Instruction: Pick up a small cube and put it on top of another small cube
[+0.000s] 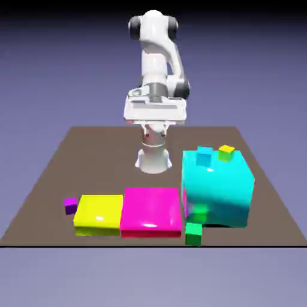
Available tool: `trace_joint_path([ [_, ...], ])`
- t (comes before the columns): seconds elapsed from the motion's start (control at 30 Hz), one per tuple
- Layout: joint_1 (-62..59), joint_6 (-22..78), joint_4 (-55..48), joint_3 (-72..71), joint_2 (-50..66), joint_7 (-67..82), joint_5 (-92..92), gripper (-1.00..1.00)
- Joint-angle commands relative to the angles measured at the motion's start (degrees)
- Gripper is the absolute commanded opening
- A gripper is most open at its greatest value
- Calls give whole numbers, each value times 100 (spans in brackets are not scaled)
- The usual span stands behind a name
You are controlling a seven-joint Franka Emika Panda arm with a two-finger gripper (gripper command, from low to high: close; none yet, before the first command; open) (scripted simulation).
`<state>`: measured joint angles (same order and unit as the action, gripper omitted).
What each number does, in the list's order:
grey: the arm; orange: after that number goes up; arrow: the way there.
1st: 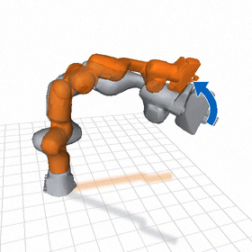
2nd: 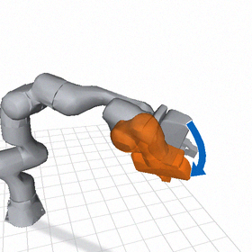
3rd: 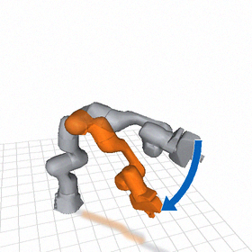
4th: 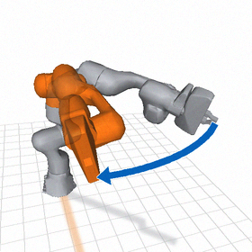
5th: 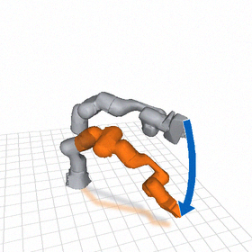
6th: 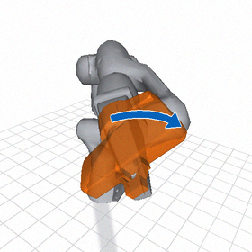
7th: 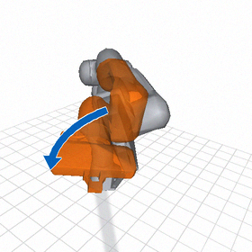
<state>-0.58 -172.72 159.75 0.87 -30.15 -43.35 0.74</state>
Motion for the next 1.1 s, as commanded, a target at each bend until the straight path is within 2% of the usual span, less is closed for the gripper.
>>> trace_joint_path([
  [0.0,-105,107,-104,72,208,-74,62,0],
  [0.73,-2410,2463,-2385,1653,4776,-1710,1418,0],
  [0.8,-2455,2509,-2430,1684,4865,-1742,1444,0],
  [0.97,-2858,1680,-2597,1123,5877,-1305,2038,0],
  [1.0,-2858,1680,-2597,1123,5877,-1305,2038,-100],
  [1.07,-2776,1850,-2563,1238,5670,-1395,1916,-100],
])
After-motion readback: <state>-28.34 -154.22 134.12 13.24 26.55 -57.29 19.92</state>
